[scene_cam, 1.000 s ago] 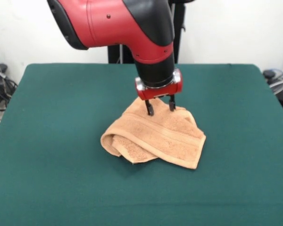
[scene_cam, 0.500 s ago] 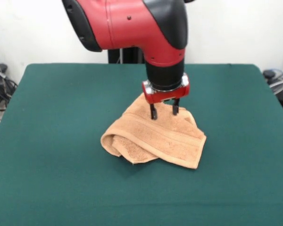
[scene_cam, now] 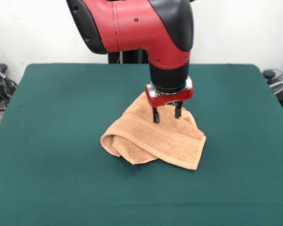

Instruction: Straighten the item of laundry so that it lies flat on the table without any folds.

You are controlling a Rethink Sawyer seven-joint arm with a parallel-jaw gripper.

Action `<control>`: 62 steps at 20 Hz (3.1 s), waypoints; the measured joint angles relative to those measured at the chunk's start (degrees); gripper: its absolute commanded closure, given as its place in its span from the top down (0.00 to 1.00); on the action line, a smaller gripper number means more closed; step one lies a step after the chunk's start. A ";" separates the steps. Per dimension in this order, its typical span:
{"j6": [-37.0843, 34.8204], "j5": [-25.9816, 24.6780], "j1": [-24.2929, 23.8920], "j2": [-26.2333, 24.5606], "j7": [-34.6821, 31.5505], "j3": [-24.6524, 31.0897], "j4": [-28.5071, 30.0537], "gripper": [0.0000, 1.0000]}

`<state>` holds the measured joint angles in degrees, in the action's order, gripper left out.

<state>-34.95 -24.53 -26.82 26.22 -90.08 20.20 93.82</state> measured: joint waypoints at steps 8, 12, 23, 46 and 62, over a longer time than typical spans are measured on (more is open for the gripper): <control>0.02 0.00 -0.04 -0.45 0.00 0.00 -0.06 1.00; 0.01 0.00 -0.11 -0.54 0.00 0.00 -0.15 1.00; 0.00 0.00 -0.17 -0.90 0.00 0.00 -0.50 0.00; -0.40 5.88 -2.05 6.46 0.00 0.74 3.19 0.00; -0.40 10.14 -3.76 11.84 0.00 0.74 7.58 0.00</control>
<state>-35.35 -14.39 -30.58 38.05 -90.08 20.94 101.40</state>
